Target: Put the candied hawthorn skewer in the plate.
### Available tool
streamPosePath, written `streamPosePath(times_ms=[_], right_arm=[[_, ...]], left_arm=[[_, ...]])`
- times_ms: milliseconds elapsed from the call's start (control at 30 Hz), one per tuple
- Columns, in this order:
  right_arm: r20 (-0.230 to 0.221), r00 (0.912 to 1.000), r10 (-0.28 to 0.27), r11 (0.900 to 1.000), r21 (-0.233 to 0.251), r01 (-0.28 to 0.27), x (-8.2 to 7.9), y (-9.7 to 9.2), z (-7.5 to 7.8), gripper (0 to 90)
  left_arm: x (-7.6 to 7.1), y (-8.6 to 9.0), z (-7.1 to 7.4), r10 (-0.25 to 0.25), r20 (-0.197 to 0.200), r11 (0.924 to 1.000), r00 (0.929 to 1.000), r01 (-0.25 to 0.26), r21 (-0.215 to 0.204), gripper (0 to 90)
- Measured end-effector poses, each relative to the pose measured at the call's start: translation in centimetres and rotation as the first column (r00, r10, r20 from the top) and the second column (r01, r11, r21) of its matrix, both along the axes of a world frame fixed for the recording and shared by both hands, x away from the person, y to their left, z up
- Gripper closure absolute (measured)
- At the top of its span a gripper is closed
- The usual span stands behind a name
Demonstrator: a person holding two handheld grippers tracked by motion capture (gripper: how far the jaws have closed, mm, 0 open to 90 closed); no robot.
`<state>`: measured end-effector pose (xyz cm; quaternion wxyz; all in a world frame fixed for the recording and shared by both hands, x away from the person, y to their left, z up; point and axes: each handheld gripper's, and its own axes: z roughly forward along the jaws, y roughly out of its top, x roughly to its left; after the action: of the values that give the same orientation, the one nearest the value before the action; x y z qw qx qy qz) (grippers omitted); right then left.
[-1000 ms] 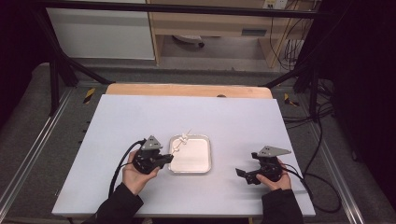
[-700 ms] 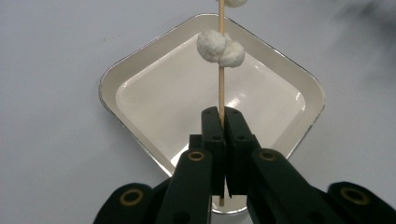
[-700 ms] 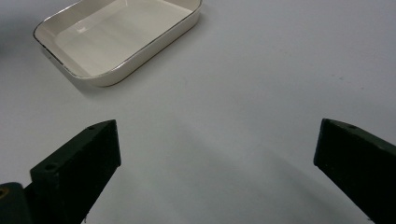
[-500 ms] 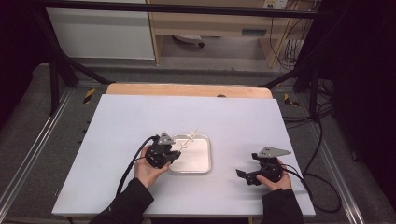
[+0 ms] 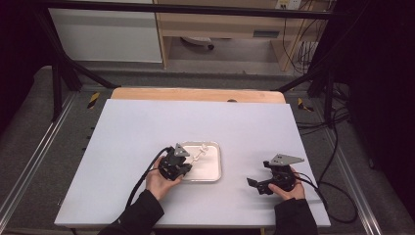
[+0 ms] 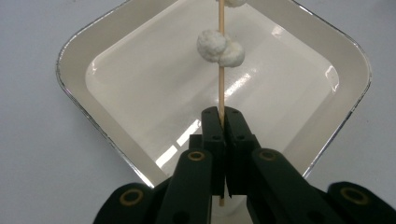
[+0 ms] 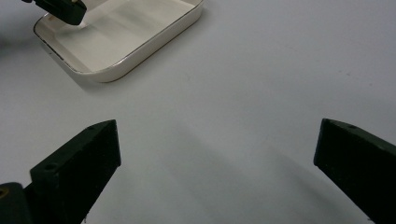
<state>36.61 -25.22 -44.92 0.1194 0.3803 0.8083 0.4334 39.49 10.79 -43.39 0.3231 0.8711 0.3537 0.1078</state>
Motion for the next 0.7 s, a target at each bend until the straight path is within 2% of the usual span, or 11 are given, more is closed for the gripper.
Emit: streamPosePath(times_ms=[400, 567, 700], right_arm=[[-0.005, 1.0000, 0.001, 1.0000, 0.006, -0.001, -0.03, 0.05, -0.02, 1.2], [-0.004, 1.0000, 0.006, 1.0000, 0.006, -0.006, 0.01, 0.10, -0.10, 1.1], [-0.004, 1.0000, 0.004, 1.0000, 0.007, -0.004, 0.01, 0.09, -0.08, 1.1]], left_arm=[[-0.01, -0.09, -0.11, 0.007, -0.022, 0.9993, 0.9997, -0.006, 0.038, 87.7], [-0.01, 0.05, 0.12, -0.010, -0.014, 0.9996, 0.9999, 0.010, 0.025, 82.1], [-0.30, 0.38, 0.62, -0.026, 0.016, 0.9996, 0.9995, 0.026, 0.009, 73.5]])
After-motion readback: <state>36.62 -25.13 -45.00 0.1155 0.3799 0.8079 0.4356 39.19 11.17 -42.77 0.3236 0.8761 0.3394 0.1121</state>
